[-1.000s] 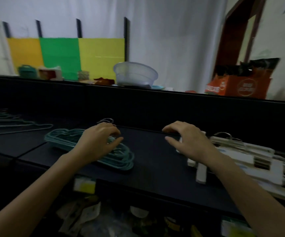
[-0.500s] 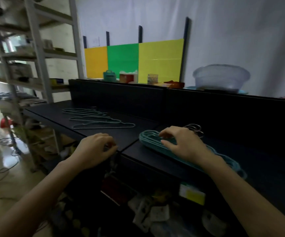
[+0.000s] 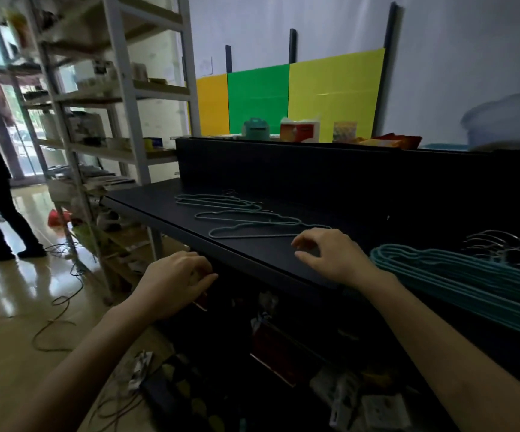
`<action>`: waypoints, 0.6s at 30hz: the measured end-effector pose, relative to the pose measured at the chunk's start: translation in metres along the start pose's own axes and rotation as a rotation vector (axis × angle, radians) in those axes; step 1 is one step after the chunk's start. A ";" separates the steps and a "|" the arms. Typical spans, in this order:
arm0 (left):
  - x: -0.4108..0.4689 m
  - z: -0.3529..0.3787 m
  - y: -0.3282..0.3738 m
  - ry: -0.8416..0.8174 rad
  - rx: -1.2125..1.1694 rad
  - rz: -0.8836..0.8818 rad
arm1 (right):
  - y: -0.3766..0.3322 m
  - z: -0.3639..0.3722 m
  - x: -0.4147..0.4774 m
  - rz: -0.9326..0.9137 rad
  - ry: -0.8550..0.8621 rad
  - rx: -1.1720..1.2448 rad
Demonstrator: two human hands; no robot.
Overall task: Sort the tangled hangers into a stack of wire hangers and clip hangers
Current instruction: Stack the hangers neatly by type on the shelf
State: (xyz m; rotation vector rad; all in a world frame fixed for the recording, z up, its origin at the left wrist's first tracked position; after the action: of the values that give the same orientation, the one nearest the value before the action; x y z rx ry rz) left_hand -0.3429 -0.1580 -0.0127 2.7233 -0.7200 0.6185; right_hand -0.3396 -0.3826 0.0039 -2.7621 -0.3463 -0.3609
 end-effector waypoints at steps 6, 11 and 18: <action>0.027 0.013 -0.061 0.000 -0.019 0.000 | -0.014 0.029 0.064 0.013 -0.009 0.013; 0.077 0.027 -0.117 0.000 0.026 0.001 | -0.015 0.047 0.131 0.056 0.000 0.005; 0.146 0.041 -0.192 -0.015 0.046 0.016 | -0.008 0.066 0.224 0.124 -0.045 -0.052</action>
State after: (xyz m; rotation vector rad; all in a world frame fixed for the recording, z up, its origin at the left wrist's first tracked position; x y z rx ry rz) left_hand -0.1148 -0.0697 -0.0068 2.7699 -0.7402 0.6272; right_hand -0.1180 -0.3081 0.0103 -2.8287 -0.1778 -0.2802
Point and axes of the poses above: each hand's wrist, its own x-axis towards the middle knuckle, its own z-axis out of the palm, y = z × x, the point moved 8 cm from there along x, towards the middle knuckle, and after that the axes turned 2 degrees about -x, right-handed, at the moved point
